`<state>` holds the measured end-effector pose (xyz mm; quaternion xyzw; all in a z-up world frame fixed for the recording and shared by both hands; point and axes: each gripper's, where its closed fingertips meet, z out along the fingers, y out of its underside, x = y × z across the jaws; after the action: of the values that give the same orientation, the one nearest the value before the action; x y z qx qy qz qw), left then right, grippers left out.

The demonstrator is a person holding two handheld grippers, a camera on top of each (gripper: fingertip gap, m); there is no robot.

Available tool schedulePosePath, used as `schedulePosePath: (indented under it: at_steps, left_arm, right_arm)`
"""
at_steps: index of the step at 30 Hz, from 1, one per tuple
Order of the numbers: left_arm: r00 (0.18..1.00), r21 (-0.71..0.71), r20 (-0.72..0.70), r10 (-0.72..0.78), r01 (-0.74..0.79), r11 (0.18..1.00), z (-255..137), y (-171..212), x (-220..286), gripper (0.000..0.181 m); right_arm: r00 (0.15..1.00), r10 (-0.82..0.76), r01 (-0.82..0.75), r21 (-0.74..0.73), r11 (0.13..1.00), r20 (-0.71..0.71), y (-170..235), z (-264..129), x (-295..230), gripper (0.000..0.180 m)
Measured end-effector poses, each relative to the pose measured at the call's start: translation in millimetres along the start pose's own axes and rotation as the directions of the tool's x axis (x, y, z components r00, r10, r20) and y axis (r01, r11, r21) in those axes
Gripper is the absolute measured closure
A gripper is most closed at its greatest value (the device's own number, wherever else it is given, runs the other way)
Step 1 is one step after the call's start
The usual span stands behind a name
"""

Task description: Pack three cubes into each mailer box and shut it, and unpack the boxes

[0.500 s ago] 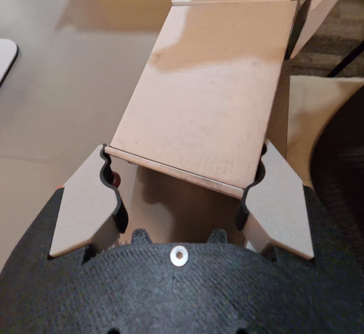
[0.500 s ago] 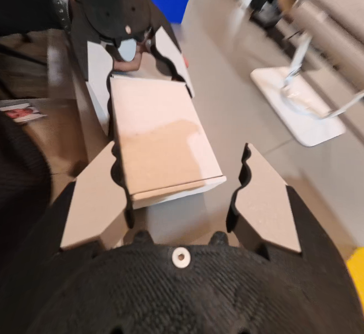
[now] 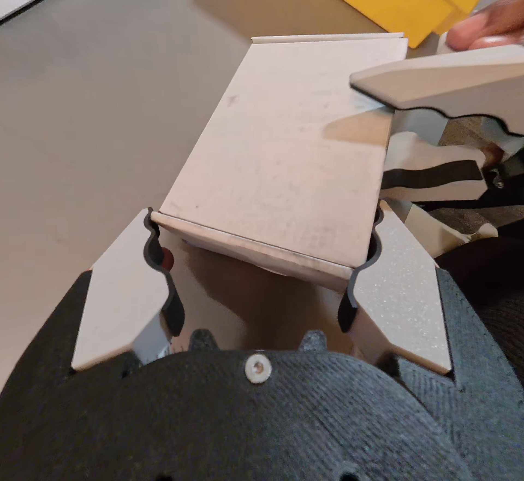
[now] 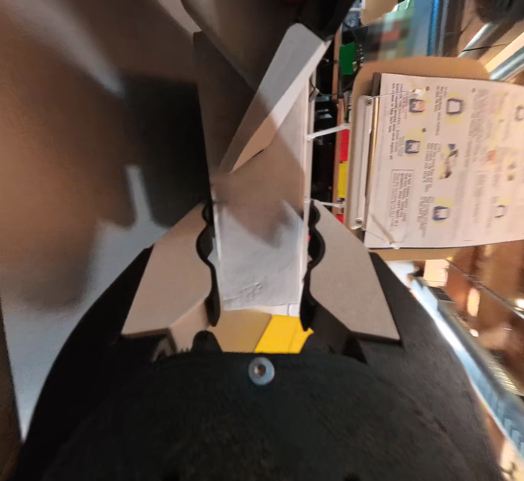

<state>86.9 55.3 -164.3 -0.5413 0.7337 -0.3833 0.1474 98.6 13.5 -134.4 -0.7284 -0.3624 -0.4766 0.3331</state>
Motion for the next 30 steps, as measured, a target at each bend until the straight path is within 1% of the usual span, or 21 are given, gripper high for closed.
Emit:
schedulePosePath:
  at_steps: [1,4,7,8,11,14,16,17,19,21,23,25,27,29,30]
  left_arm:
    - [1.0,0.0,0.001,0.01,-0.01,1.0,0,0,2,0.038]
    - [1.0,0.016,0.01,0.026,-0.026,1.0,-1,-4,5,0.038]
    - [0.999,0.103,-0.004,0.05,-0.049,0.993,-9,-18,7,0.038]
    - [0.999,0.14,0.004,0.05,-0.05,0.989,-15,-25,5,0.04]
    - [0.998,0.206,0.046,0.031,-0.039,0.978,-35,-39,-6,0.037]
    - [1.0,0.231,0.026,-0.014,0.007,0.973,-47,-42,-13,0.038]
    - [0.999,0.229,0.018,-0.034,0.029,0.973,-46,-39,-17,0.041]
    - [0.999,0.221,0.012,-0.041,0.037,0.975,-44,-36,-18,0.042]
    - [0.999,0.199,-0.004,-0.042,0.041,0.979,-39,-30,-14,0.043]
    - [1.0,0.174,-0.012,-0.026,0.027,0.984,-33,-26,-10,0.045]
    - [1.0,0.155,-0.006,-0.004,0.004,0.988,-29,-24,-7,0.046]
    - [1.0,0.145,-0.004,0.014,-0.013,0.989,-26,-22,-5,0.047]
    - [1.0,0.143,-0.009,0.017,-0.015,0.99,-23,-21,-4,0.048]
    - [1.0,0.139,-0.016,0.008,-0.006,0.99,-21,-21,-4,0.05]
    - [1.0,0.136,-0.019,0.002,0.001,0.991,-19,-21,-3,0.052]
  right_arm:
    - [1.0,-0.024,0.024,-0.006,1.0,0.001,0,0,-2,0.117]
    - [0.999,-0.034,0.034,-0.007,0.999,-0.01,1,-1,1,0.118]
    - [0.997,-0.048,0.047,-0.023,0.999,-0.062,5,-5,15,0.118]
    - [0.995,-0.055,0.052,-0.036,0.998,-0.083,8,-6,21,0.118]
    - [0.983,-0.063,0.05,-0.074,0.996,-0.174,27,-16,51,0.119]
    - [0.959,-0.032,-0.012,-0.153,0.988,-0.283,62,-37,102,0.118]
    - [0.931,-0.044,-0.043,-0.23,0.972,-0.362,99,-57,140,0.119]
    - [0.924,-0.05,-0.059,-0.272,0.961,-0.379,120,-66,154,0.119]
    - [0.926,-0.067,-0.067,-0.337,0.939,-0.371,165,-80,171,0.119]
    - [0.941,-0.086,-0.056,-0.4,0.915,-0.328,216,-85,172,0.119]
    - [0.957,-0.1,-0.043,-0.473,0.88,-0.274,268,-87,162,0.119]
    - [0.975,-0.11,-0.006,-0.514,0.858,-0.195,307,-84,142,0.119]
    - [0.988,-0.097,0.022,-0.509,0.861,-0.121,327,-78,120,0.119]
    - [0.995,-0.083,0.046,-0.486,0.873,-0.056,334,-69,101,0.118]
    - [0.993,-0.112,0.084,-0.467,0.88,-0.033,335,-63,95,0.119]
